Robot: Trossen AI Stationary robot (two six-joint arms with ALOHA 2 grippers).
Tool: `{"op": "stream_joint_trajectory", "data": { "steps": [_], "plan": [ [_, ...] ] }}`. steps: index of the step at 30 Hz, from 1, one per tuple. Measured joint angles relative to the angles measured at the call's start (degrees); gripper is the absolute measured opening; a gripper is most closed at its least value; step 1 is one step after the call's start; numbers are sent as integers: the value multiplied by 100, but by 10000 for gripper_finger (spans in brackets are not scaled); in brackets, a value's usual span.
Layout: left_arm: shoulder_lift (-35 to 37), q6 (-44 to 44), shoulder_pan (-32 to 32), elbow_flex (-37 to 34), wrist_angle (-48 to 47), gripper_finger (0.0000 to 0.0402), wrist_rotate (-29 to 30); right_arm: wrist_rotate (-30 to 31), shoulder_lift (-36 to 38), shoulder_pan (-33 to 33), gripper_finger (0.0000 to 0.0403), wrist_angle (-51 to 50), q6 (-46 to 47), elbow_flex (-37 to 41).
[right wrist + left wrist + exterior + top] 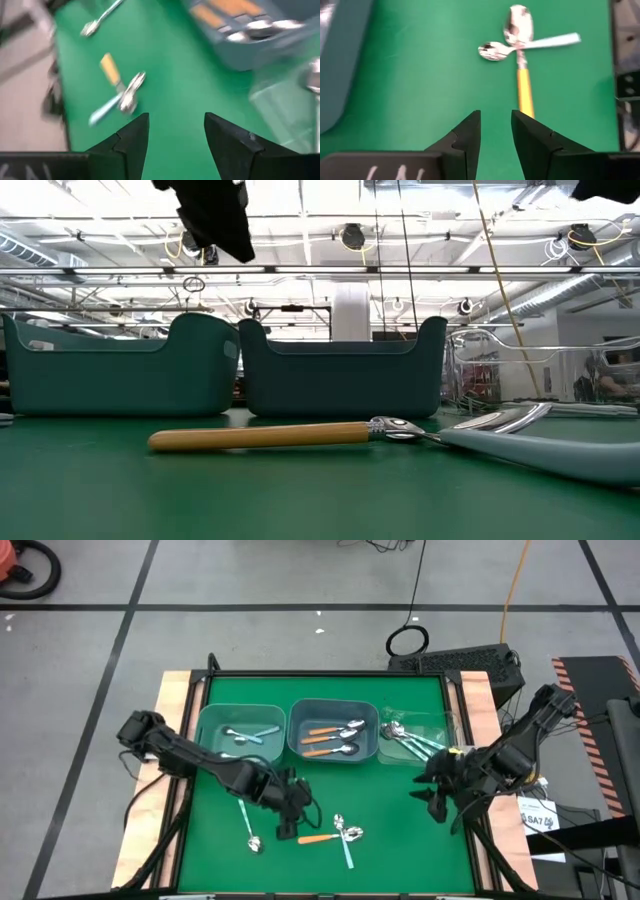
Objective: Sort silverware by color (type)
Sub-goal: Put the orange spoon into the blue bin
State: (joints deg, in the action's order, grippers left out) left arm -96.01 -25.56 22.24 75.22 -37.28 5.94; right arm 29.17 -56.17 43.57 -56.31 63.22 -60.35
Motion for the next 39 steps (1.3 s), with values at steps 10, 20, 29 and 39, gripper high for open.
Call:
{"op": "stream_joint_trajectory", "data": {
  "steps": [10, 20, 29, 39],
  "plan": [
    [-326, -892, 504, 9, 878, 115, 393, 102, -274, -7, 185, 242, 231, -1],
    [-817, -1552, 1093, -558, 2760, 115, 1204, 409, -642, -11, 185, 609, 764, -1],
    [-887, -1721, 989, -477, 2595, 115, 1221, 570, -1129, -12, 185, 1041, 1069, -1],
    [-885, -1273, 881, -466, 2386, 119, 1148, 546, -1234, -13, 185, 1174, 1071, -1]
  ]
}}
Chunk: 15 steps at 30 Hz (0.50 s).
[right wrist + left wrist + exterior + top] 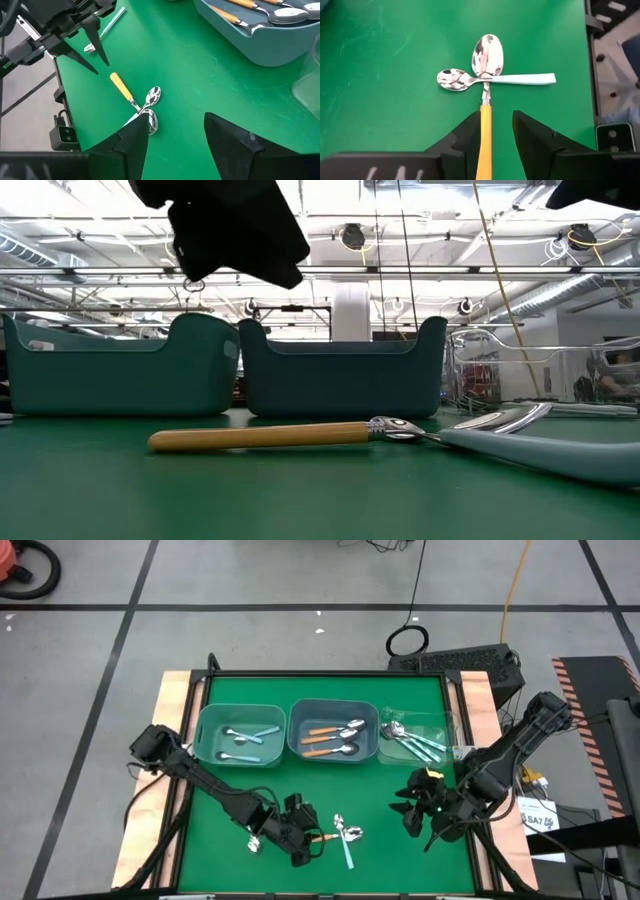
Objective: Sort silverware by color (type)
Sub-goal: Put the orange spoon into the blue bin
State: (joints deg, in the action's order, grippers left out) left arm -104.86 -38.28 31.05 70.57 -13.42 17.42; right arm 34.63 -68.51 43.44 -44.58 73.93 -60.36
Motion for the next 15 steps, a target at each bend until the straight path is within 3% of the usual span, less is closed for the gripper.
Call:
{"op": "stream_joint_trajectory", "data": {
  "steps": [5, 10, 15],
  "plan": [
    [-44, 818, -16, 4, 225, 155, -88, 78, 0, 0, 185, -10, 0, 0],
    [-369, 816, -100, 6, 331, 215, -145, 575, 0, -3, 185, -22, -192, 0],
    [-579, 691, -88, 4, 538, 231, -203, 584, 2, -50, 185, -22, -256, 0]
  ]
}}
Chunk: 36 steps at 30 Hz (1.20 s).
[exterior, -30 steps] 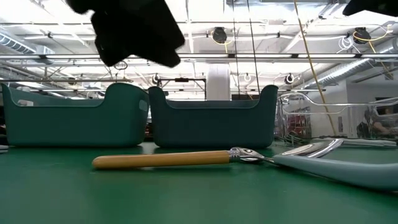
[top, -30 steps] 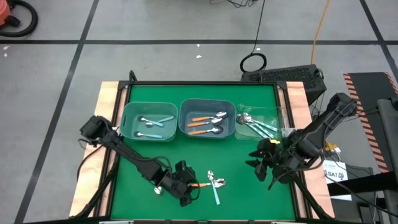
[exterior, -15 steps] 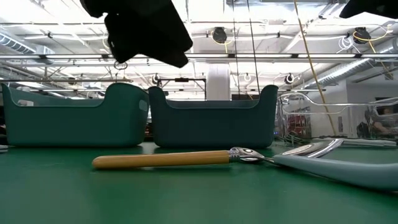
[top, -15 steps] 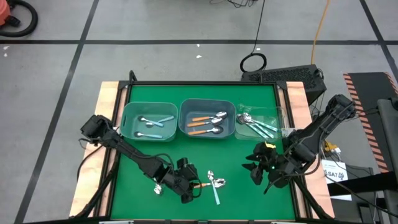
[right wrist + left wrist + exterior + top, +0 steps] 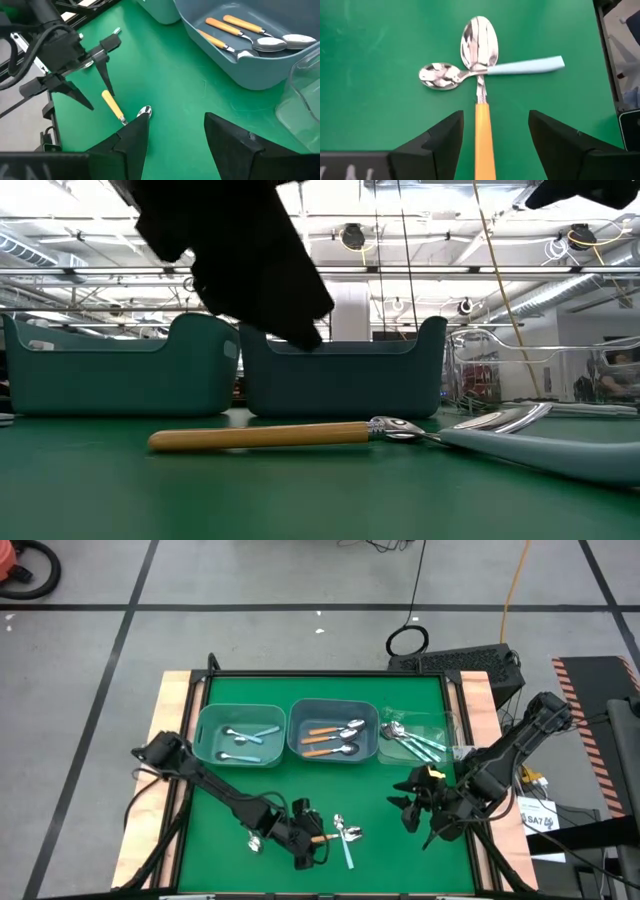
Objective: Sort silverware by color (type)
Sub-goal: Put the orange spoon into the blue bin
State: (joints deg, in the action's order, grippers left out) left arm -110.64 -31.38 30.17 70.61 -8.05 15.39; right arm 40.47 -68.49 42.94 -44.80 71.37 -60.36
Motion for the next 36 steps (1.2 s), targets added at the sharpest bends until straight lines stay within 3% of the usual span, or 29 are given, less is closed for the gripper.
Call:
{"op": "stream_joint_trajectory", "data": {
  "steps": [20, 26, 36],
  "plan": [
    [-265, -117, -4, 0, 511, 232, -170, -18, 0, -131, 185, 449, 771, 0],
    [-265, -66, -4, 0, 485, 232, -158, 5, -9, -131, 185, 561, 1474, 0],
    [-265, -173, 44, 0, 482, 232, -128, -325, -494, -120, 185, 1380, 1658, 0]
  ]
}}
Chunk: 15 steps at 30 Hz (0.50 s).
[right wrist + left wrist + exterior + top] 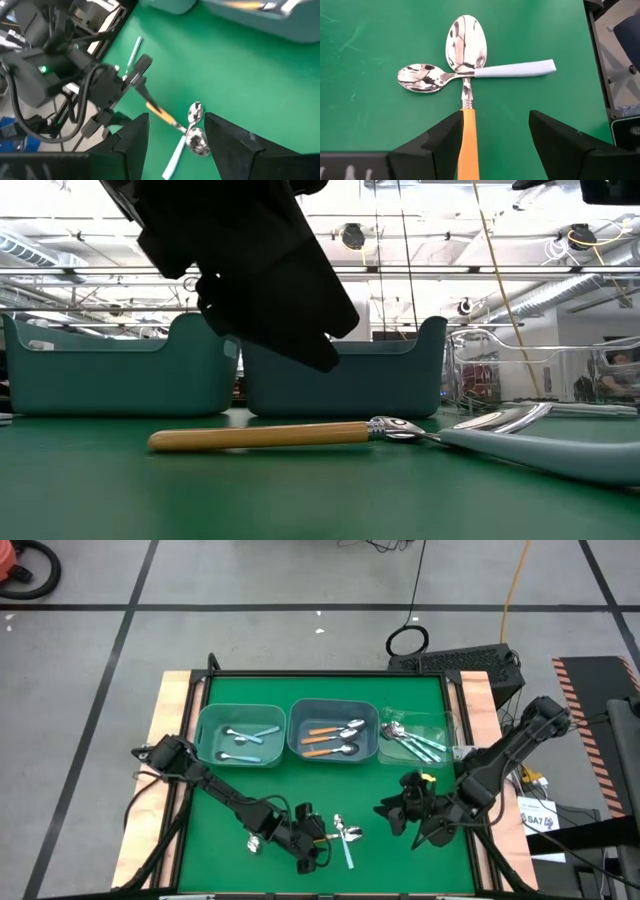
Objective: Sort silverware by color (type)
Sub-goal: Put the orange spoon into the blue bin
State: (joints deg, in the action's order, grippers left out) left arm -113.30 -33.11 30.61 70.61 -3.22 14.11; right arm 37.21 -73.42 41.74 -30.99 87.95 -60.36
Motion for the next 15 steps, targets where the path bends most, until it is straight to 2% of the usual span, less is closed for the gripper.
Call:
{"op": "stream_joint_trajectory", "data": {
  "steps": [6, 15],
  "plan": [
    [0, 17, -4, 0, -41, 232, 166, -295, -394, 0, 185, 383, 430, 0],
    [0, 539, -4, 0, -136, 232, 251, -308, -544, 0, 185, 401, 678, 0]
  ]
}}
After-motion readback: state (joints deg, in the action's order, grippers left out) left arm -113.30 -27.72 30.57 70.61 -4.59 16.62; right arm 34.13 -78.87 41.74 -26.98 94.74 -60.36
